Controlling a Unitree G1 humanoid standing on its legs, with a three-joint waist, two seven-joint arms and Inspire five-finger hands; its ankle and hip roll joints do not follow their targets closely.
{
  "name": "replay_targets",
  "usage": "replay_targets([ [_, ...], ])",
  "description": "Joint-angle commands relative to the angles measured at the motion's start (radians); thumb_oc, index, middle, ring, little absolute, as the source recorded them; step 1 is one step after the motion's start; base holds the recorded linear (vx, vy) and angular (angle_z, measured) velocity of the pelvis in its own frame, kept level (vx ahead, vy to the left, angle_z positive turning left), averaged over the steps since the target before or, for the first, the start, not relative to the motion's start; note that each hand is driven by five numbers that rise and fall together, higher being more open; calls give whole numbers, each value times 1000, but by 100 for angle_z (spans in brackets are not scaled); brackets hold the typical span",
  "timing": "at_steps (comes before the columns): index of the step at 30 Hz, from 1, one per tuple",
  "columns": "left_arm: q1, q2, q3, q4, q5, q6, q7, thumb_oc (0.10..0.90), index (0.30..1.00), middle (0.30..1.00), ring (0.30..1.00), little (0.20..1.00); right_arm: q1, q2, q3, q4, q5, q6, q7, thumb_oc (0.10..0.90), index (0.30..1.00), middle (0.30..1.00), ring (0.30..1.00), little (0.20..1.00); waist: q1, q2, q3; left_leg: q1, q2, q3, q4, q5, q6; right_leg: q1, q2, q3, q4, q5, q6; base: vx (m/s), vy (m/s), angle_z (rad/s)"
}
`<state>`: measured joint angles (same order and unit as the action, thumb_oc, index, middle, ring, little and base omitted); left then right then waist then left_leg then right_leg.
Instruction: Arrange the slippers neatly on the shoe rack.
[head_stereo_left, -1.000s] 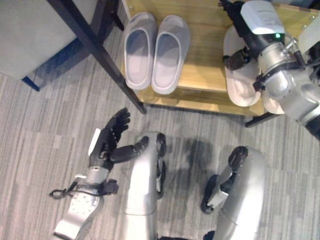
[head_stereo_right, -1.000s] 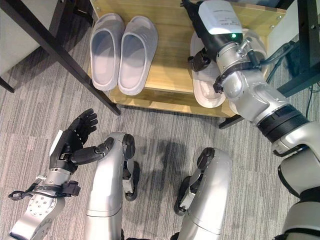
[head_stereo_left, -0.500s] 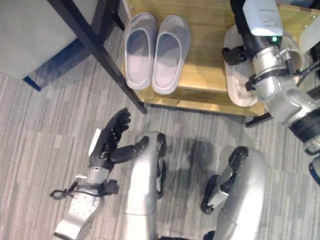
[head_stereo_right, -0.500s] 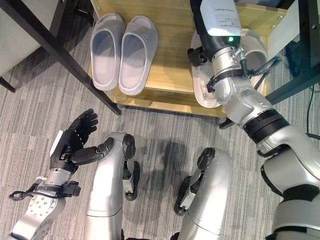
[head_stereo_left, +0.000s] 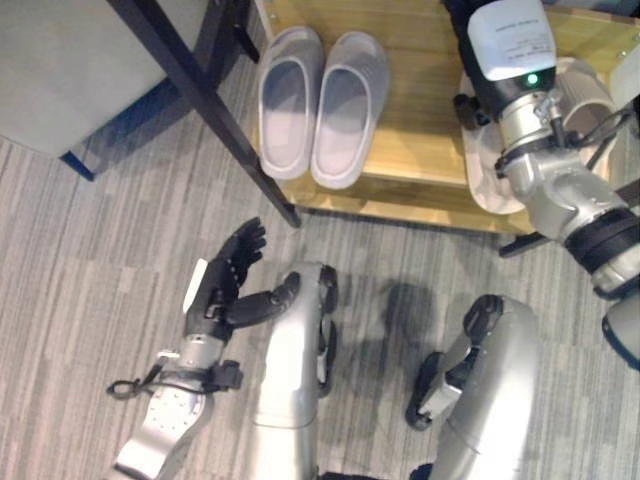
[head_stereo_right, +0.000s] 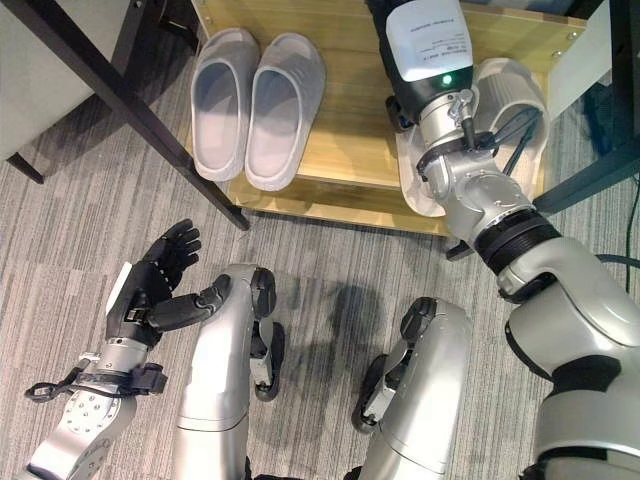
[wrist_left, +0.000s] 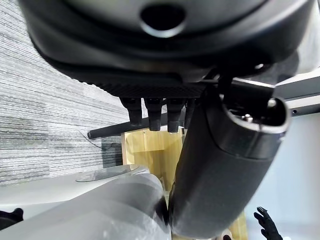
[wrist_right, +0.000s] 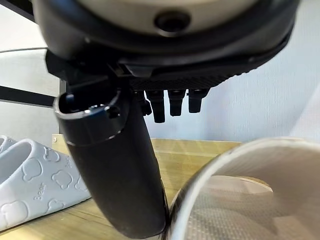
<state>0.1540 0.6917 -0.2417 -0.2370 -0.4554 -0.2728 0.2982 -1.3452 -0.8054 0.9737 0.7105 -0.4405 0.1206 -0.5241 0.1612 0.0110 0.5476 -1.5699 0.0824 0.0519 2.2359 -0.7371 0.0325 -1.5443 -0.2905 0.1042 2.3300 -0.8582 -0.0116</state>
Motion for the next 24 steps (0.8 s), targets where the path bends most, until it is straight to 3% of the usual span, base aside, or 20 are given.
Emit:
replay_targets([
  [1,28,53,-4,-43,65,-53,23,800,900,900,900,900,-210,-92,-12,-1,-58,32,-73,800,900,900,900,900,42,-3,-28,0,-30,-72,-31,-70,-86,-25,-23,59,31,115,-40,0,0,0],
  [13,32,52,3,-41,59,-50,25,800,900,900,900,900,-174,-76,-102,-72,37,-5,-97,800,900,900,900,900,31,3,-28,0,-26,-69,-27,-60,-85,-26,-19,56,35,115,-40,0,0,0],
  [17,34,48,16,-40,57,-49,27,800,900,900,900,900,-115,-67,-217,-179,132,-56,-141,800,900,900,900,900,20,-1,-28,0,-28,-61,-27,-52,-85,-26,-17,59,40,113,-46,0,0,0],
  [24,50,47,35,-48,61,-48,33,800,900,900,900,900,-24,-85,-326,-350,182,-112,-163,800,900,900,900,900,8,-6,-28,0,-26,-62,-29,-46,-82,-26,-18,54,38,115,-49,0,0,0],
])
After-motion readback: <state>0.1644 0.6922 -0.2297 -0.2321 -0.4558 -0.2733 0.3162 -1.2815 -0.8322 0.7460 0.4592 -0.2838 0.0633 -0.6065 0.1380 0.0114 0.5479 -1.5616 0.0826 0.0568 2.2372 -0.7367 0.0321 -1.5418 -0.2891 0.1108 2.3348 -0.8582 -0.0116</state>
